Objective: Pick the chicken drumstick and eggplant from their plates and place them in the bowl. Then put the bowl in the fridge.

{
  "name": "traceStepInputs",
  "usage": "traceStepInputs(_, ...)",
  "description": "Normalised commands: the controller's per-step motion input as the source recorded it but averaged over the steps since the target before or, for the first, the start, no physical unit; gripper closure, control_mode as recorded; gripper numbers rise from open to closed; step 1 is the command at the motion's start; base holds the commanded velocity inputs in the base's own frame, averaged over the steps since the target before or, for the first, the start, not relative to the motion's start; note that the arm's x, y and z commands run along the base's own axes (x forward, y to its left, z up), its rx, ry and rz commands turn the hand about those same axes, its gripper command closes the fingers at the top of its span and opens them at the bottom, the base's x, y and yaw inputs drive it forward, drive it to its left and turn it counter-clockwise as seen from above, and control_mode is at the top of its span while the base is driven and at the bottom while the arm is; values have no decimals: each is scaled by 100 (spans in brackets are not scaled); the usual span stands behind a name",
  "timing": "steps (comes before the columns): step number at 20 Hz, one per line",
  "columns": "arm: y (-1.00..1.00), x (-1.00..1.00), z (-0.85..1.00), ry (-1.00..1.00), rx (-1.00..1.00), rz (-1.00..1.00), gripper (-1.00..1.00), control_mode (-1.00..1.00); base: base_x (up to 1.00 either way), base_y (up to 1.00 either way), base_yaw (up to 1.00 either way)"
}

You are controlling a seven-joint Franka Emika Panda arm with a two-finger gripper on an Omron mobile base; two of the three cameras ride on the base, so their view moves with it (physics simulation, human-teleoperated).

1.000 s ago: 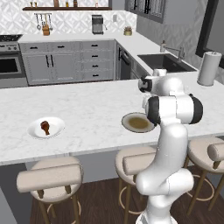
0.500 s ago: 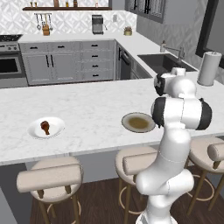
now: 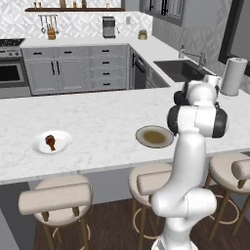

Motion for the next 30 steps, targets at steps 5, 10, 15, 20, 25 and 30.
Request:
traceStepInputs(5, -4, 56, -16, 6, 0, 1, 100, -100, 0, 0, 0)
traceStepInputs(10, 0, 34, -51, 1, 0, 0, 100, -100, 0, 0, 0)
traceStepInputs(15, 0, 24, -38, 4, 0, 0, 100, -100, 0, 0, 0)
traceStepInputs(20, 0, 21, -14, 1, 0, 0, 100, -100, 0, 0, 0)
traceStepInputs(25, 3, 1, -27, 0, -1, 0, 100, -100, 0, 0, 0)
traceStepInputs(30, 12, 0, -27, 0, -2, 0, -100, -100, 0, 0, 0)
